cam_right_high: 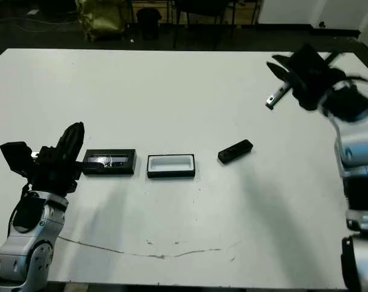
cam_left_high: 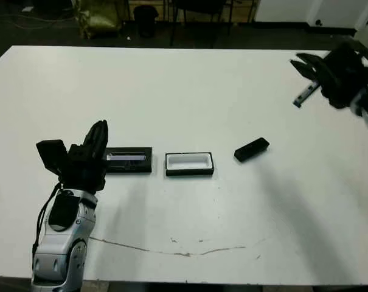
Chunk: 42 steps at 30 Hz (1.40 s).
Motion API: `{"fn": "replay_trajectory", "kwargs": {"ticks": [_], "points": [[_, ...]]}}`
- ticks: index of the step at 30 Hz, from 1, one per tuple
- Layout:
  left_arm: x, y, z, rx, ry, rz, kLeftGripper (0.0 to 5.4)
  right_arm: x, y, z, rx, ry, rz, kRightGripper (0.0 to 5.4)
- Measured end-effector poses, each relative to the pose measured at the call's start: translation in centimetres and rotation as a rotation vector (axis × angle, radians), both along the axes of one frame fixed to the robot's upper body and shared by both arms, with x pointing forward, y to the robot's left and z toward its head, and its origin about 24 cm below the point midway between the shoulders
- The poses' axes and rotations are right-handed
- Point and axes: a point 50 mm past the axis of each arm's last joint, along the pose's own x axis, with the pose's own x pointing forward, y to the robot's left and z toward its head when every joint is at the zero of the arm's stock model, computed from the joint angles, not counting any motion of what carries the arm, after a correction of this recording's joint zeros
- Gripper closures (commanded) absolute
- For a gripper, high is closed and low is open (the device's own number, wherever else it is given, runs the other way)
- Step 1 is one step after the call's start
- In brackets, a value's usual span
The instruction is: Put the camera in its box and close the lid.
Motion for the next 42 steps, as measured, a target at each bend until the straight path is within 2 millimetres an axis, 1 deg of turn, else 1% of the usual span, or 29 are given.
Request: {"fn": "replay_trajectory", "kwargs": {"ticks": [4, 9, 13, 18, 27, 31, 34, 38, 42], "points": [[0.0, 0.1, 0.0, 0.006, 0.001, 0.005, 5.36, 1.1, 0.1, -0.4, -0.096, 0.08, 0.009, 5.4], [-0.1, 0.2, 0.0, 0.004, 0.001, 0.007, 5.36, 2.3, -0.1, -1.0, -0.165, 0.152, 0.006, 5.4], [-0.1, 0.2, -0.1, -0.003, 0.002, 0.005, 5.36, 3.2, 0.6, -2.0, -0.197, 0.198, 0.016, 5.4], [-0.1, 0.3, -0.1, -0.006, 0.004, 0.006, 5.36, 4.0, 1.1, -3.4, -0.265, 0.252, -0.02, 5.4], [-0.1, 0.3, -0.1, -0.005, 0.001, 0.005, 5.36, 4.3, 2.0, -5.8, -0.351, 0.323, -0.01, 5.4], [-0.1, 0.2, -0.2, -0.004, 0.0, 0.0, 5.36, 4.2, 2.5, -6.6, -0.385, 0.343, 0.026, 5.4], [-0.1, 0.2, -0.3, -0.004, 0.004, -0.002, 5.36, 4.1, 2.9, -6.8, -0.42, 0.329, 0.073, 5.4], [-0.1, 0.2, -0.3, -0.004, 0.004, -0.001, 5.36, 4.0, 2.9, -7.1, -0.442, 0.315, 0.091, 5.4], [-0.1, 0.2, -0.3, -0.001, 0.005, 0.0, 5.36, 3.9, 2.3, -7.7, -0.44, 0.376, 0.053, 5.4]]}}
